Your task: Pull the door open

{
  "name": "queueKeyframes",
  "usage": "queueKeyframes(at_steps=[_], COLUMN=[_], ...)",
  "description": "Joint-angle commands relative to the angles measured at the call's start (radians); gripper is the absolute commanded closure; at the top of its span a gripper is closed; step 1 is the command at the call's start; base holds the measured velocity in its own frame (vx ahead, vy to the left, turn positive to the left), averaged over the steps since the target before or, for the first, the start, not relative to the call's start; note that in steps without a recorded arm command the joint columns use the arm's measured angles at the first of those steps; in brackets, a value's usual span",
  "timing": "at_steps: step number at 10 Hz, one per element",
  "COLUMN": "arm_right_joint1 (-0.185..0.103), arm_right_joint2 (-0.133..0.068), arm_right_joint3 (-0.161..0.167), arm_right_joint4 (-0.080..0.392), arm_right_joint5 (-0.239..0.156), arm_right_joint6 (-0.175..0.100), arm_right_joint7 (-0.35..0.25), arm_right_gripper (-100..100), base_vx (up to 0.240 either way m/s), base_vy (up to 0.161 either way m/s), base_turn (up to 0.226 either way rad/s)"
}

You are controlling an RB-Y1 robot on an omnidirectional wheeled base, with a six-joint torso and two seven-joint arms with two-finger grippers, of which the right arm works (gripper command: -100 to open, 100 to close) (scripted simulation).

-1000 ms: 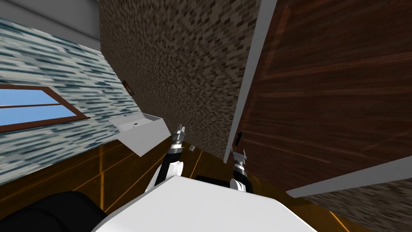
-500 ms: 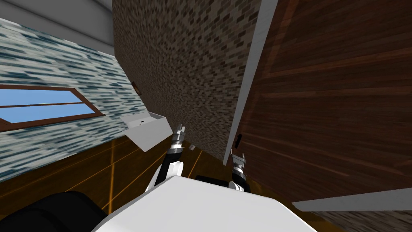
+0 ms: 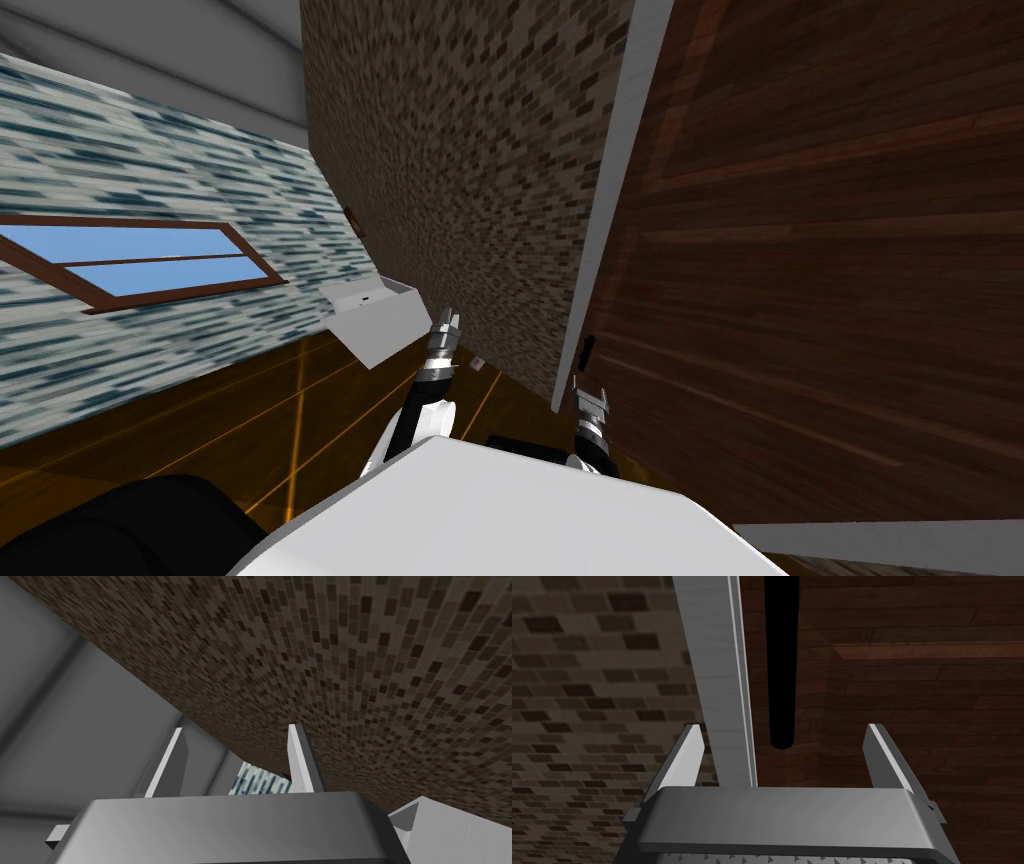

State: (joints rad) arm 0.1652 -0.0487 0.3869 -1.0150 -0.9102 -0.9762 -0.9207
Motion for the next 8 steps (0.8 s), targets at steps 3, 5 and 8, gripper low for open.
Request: queueKeyframes(at_steps=[3,5,8], arm_right_joint1=[0.006,0.009,0.015], arm_right_joint2=[-0.052,-0.083,-0.135], arm_right_joint3=[-0.005,-0.008,-0.014], arm_right_joint4=[0.010,0.015,0.025], arm_right_joint5=[-0.016,-0.025,-0.039], arm_right_joint6=[0.000,0.001,0.003], arm_right_joint7=[-0.053,-0.083,-0.134], arm_right_gripper=[-100,-100,-100], base_vx=[0.014,0.002,0.064], base_vy=[0.078,0.168,0.095], base_turn=[0.028,0.018,0.031])
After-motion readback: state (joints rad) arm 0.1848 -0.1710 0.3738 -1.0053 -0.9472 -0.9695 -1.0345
